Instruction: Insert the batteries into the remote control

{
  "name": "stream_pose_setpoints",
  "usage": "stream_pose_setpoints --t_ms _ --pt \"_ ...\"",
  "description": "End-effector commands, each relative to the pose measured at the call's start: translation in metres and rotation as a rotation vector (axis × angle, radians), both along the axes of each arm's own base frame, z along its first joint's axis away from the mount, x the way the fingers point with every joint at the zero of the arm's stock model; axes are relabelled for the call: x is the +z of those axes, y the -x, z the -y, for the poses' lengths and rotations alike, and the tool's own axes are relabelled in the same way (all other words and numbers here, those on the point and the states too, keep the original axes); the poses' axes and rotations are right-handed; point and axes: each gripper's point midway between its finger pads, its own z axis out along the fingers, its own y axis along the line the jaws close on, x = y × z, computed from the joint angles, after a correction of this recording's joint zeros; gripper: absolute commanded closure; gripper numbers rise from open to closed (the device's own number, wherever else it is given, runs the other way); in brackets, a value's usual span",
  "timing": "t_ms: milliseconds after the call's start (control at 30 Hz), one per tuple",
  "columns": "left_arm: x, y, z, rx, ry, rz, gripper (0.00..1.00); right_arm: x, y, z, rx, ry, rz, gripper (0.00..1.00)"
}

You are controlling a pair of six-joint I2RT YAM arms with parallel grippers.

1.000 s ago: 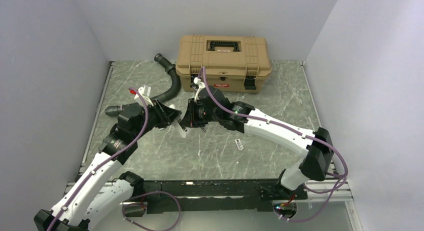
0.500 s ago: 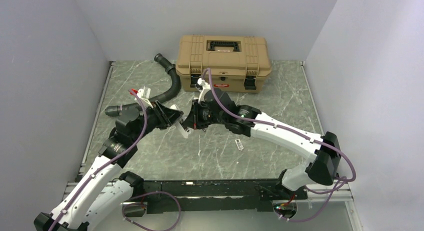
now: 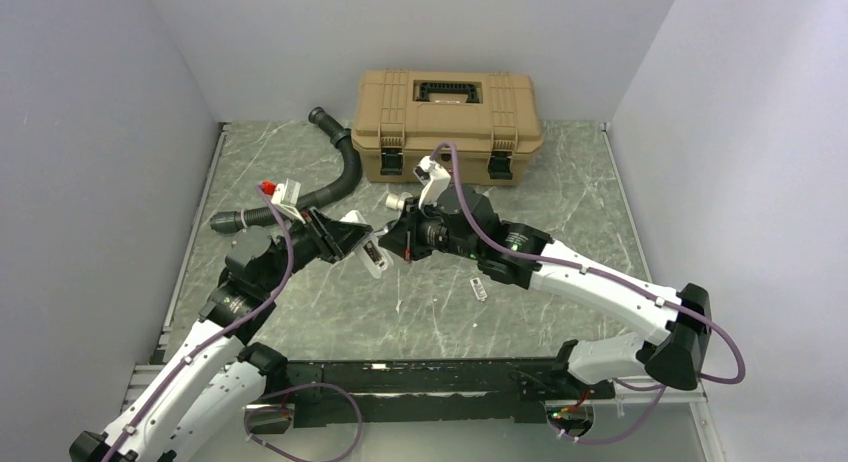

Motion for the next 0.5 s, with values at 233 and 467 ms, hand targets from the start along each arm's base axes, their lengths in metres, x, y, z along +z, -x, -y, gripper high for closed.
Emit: stream_pose_setpoints --t_ms 233,467 --pt "0.019 -0.002 -0.001 0.001 -0.027 0.092 1.00 0.022 -0.009 0.011 -0.063 -0.054 0.092 0.95" --pt "-0.009 -0.011 -0.001 0.019 -0.089 0.058 1.00 0.006 -0.020 0.026 -0.147 -0.010 0.073 0.78"
